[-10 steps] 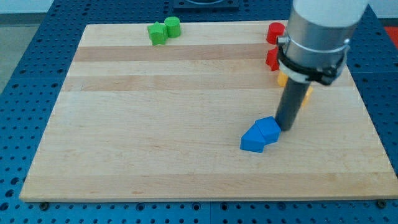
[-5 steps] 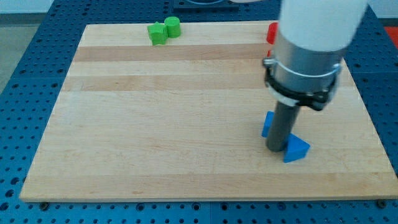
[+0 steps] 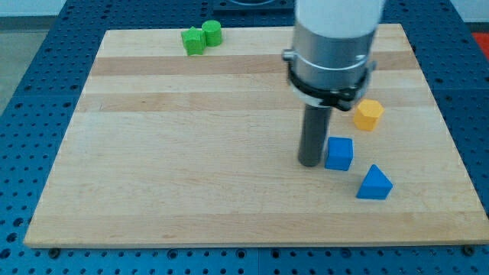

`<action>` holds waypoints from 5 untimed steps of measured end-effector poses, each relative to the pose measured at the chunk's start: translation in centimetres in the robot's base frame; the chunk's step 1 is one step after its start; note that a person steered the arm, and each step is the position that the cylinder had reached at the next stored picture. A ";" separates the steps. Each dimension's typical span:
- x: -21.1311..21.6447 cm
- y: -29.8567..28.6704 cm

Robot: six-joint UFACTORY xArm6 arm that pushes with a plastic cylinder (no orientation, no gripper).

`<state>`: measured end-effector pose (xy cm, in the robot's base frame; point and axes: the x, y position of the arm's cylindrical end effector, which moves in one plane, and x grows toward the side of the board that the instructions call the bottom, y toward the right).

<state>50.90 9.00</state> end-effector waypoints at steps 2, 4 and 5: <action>-0.3 4.4; -2.7 5.6; -3.4 -1.5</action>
<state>47.51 7.51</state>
